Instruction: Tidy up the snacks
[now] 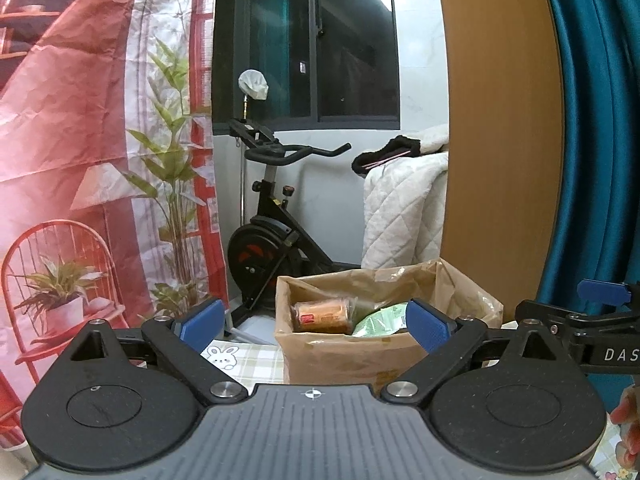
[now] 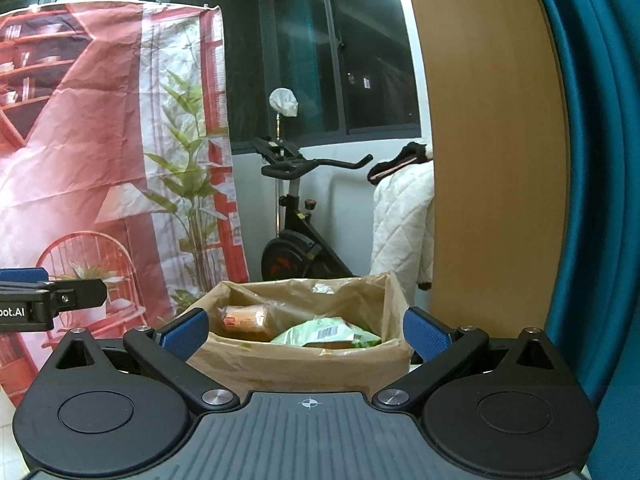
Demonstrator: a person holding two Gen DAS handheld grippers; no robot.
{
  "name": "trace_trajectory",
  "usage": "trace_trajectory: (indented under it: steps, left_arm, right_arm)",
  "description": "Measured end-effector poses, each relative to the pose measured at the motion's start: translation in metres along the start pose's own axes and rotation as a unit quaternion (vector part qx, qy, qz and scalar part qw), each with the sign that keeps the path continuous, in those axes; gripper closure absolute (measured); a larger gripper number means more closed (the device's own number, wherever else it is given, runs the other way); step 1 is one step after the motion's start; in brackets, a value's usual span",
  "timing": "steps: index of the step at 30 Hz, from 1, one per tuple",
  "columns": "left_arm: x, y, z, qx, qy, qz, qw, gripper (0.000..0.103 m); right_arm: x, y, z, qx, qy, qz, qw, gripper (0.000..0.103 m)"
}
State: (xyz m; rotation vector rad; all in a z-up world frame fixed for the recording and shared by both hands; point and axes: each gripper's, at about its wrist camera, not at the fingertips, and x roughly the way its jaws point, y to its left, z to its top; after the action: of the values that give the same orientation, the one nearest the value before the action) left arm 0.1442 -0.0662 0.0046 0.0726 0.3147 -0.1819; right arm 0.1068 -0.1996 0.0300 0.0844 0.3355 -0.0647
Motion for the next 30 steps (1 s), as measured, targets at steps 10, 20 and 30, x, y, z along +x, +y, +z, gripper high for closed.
trace_trajectory:
  steps: [10,20,30]
  left_arm:
    - [-0.0056,0.0001,0.0007,-0.008,-0.004,0.007,0.9999,0.005]
    - [-0.0060,-0.0007,0.0009,-0.012,-0.002,0.010,0.9999,0.005]
    - [-0.0051,0.0007,0.0018,-0.018,0.002,0.011,0.9998,0.005]
  right_arm:
    - [-0.0060,0.0021,0.0020,-0.001,-0.004,0.002,1.000,0.001]
    - [-0.0076,-0.0003,0.0034,0.002,-0.002,-0.001,1.000,0.001]
    - [-0.0078,0.0001,0.0036,0.002,-0.002,-0.002,1.000,0.001]
